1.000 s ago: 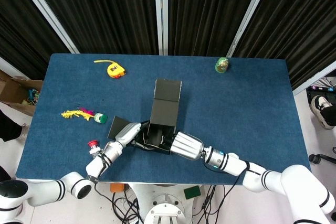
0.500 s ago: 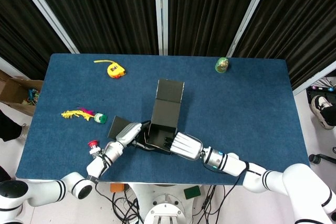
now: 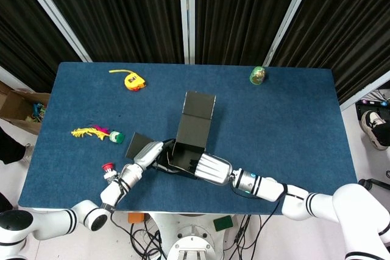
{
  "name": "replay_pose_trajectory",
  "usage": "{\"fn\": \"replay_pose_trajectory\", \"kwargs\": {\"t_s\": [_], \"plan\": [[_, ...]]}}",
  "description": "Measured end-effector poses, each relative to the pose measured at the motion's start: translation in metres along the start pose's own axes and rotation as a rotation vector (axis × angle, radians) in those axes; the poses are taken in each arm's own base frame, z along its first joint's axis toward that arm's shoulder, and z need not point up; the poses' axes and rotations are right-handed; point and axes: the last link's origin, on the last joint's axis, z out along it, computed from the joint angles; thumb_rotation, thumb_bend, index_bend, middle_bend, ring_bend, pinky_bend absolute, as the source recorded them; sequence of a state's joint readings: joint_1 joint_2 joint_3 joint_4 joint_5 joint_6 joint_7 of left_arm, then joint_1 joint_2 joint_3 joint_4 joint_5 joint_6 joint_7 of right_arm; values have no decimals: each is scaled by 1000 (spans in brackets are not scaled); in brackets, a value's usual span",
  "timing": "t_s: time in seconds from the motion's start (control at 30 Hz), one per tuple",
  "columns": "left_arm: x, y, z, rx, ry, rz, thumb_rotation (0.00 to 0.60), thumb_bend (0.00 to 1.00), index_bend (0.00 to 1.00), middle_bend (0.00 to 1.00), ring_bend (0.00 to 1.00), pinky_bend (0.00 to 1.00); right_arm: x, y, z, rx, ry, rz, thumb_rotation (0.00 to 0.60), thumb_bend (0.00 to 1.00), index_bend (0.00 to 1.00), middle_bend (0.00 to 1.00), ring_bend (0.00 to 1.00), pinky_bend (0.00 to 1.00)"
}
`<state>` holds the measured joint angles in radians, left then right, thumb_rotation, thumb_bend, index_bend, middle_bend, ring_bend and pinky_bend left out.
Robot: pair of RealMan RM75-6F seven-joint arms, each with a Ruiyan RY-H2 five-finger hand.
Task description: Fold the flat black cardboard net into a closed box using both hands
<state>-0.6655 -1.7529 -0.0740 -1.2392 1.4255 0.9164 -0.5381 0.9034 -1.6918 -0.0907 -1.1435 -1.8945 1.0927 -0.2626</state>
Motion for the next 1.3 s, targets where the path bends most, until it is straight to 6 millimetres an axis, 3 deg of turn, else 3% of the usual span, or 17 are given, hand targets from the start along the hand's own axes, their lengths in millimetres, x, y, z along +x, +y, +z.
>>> {"fn": "replay_pose_trajectory", "kwargs": {"t_s": [0.27,0.7,0.77,0.93,1.03,1.13,1.3], "plan": [[0,-1,0,-2,3,-1,459,133,523,518,544,806,4,4,3,-7,-5,2,600,250,1000,989,877,1000],[0,0,0,-6,5,-5,455,131,528,513,544,805,4,6,2,-20,0,1,600,248,1000,982,881,1000],[0,0,0,-6,7,-5,456,129,527,508,544,805,4,7,1,-23,1,-11,600,239,922,866,873,1000],[0,1,-1,-10,16,1,458,123,496,490,544,805,6,11,1,-48,5,-23,600,68,385,401,833,1000],[1,2,-1,-13,21,9,460,116,490,488,544,804,8,12,2,-61,10,-17,600,7,136,244,795,1000],[0,3,-1,-14,25,14,458,111,452,477,544,801,8,13,2,-73,19,-15,600,0,12,161,760,1000],[-1,6,-1,-17,26,29,461,108,348,380,540,784,8,15,-2,-103,47,7,600,0,0,99,741,1000]]}}
